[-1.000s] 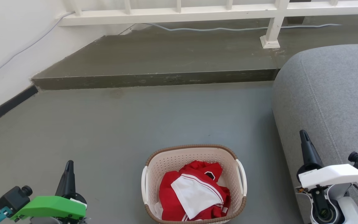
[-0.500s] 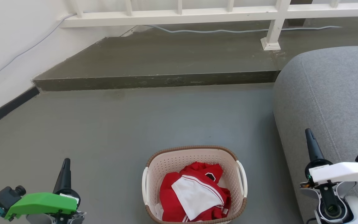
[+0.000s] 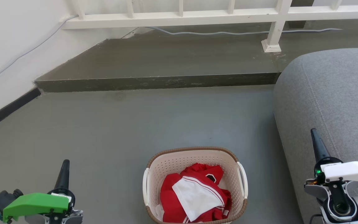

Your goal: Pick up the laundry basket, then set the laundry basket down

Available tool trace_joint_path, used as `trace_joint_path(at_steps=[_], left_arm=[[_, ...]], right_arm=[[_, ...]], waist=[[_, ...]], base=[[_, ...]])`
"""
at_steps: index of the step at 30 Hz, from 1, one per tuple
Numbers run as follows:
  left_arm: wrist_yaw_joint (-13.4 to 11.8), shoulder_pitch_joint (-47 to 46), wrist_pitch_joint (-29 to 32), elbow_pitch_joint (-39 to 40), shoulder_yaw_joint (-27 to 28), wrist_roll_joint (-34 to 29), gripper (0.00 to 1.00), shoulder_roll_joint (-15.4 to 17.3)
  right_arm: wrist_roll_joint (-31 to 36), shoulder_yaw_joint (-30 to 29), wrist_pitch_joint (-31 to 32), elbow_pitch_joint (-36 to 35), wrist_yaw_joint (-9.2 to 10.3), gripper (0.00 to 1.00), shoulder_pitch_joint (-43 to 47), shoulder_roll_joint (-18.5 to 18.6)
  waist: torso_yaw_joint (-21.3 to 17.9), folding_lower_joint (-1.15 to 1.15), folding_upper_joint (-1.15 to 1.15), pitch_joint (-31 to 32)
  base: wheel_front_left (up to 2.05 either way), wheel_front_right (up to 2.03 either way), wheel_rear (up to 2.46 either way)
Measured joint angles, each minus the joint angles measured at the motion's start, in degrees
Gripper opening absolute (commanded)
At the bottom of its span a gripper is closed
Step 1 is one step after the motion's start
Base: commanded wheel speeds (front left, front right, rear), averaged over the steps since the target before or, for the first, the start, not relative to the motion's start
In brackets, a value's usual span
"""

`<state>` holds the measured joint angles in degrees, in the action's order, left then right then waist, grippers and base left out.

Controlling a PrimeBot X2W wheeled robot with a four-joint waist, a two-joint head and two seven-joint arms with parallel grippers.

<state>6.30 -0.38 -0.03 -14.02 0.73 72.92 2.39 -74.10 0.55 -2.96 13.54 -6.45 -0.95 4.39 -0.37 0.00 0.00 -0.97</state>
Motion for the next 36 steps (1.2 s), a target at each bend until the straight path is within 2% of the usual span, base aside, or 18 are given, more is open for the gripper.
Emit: trace_joint_path(at_steps=[27,36], left_arm=[[0.6,-2.4,5.1,-1.8,2.4,19.3,0.0,0.2],[0.6,-3.2,5.1,-1.9,2.5,19.8,0.0,0.2]], right_arm=[[-21.6,-2.4,4.5,1.0,-0.03,0.0,-1.5,1.2],[-22.2,-2.5,4.5,1.2,-0.07,0.0,-2.0,1.2]], waist=[[0.4,0.0,0.0,0.8],[0.4,0.0,0.0,0.8]], base=[[0.0,0.0,0.0],[0.0,0.0,0.0]])
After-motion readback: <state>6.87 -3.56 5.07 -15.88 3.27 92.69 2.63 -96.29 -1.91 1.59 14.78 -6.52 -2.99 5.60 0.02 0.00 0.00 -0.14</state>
